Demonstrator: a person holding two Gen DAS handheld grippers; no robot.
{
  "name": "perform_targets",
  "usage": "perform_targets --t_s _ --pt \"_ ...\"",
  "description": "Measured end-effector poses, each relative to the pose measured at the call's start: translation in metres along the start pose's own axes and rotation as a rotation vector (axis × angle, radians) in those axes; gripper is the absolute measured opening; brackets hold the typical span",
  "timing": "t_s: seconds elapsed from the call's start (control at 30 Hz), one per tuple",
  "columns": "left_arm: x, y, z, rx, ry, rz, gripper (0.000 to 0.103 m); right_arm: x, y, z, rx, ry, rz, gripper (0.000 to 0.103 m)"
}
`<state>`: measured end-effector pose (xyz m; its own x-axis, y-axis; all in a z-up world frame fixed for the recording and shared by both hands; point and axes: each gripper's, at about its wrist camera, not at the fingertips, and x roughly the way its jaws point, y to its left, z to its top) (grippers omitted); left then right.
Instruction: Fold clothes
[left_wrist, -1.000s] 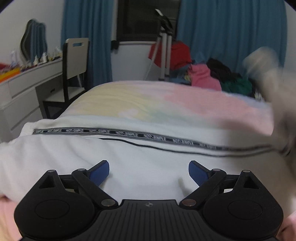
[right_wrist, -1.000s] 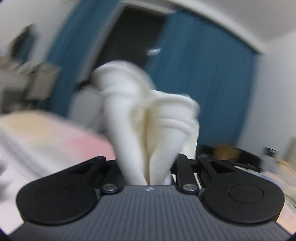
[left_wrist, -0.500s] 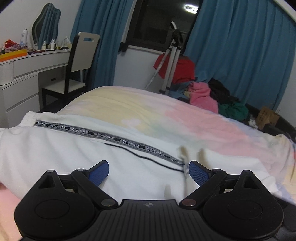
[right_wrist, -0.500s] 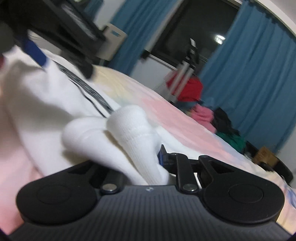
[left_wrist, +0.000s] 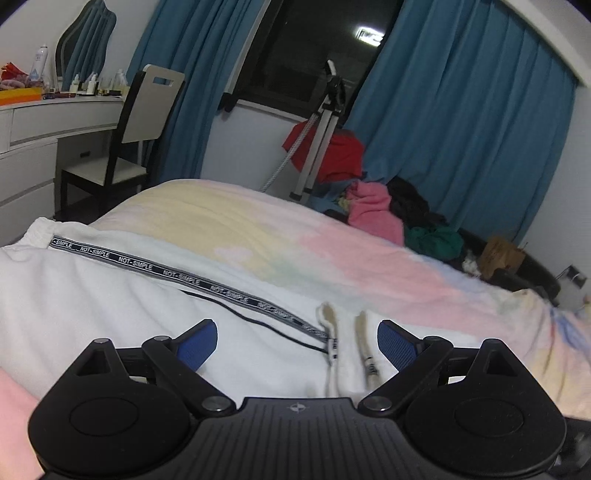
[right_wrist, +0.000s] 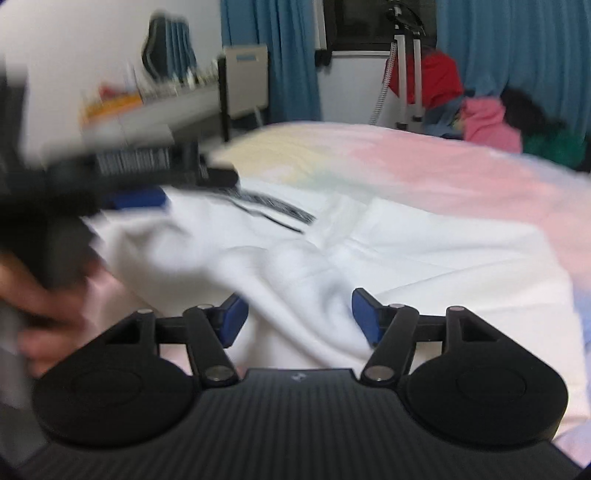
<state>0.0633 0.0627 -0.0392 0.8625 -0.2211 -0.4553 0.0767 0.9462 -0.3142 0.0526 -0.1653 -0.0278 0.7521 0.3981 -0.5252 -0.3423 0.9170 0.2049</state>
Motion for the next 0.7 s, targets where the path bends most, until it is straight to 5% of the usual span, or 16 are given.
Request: perform_targets --t_s 0.13,0.23,0.3,0.5,0.67,0.7 --pt "-0.012 -0.009 -0.002 0.006 0.011 -0.065 0.094 -0.027 -0.036 0.019 0.23 -0.096 0.031 0.071" --pt "-0.008 -0.024 -0.01 0.053 0.044 -0.126 0.092 -0.017 -0.063 0.034 0.34 -0.069 -0.027 0.072" --pt "0.001 -0.033 -0.017 0.087 0.083 -0.164 0.088 0.008 -0.071 0.05 0.314 0.002 -0.099 0.073" --pt "0.04 -0.034 -0.034 0.077 0.209 -0.262 0.06 0.091 -0.061 0.101 0.165 0.133 -0.073 0.071" --pt "0.052 -0.035 -0.045 0.129 0.2 -0.294 0.053 0.159 -0.051 0.11 0.102 0.257 -0.167 0.069" --pt "0.054 -0.035 -0.046 0.132 0.204 -0.305 0.045 0.171 -0.049 0.11 0.087 0.279 -0.193 0.069"
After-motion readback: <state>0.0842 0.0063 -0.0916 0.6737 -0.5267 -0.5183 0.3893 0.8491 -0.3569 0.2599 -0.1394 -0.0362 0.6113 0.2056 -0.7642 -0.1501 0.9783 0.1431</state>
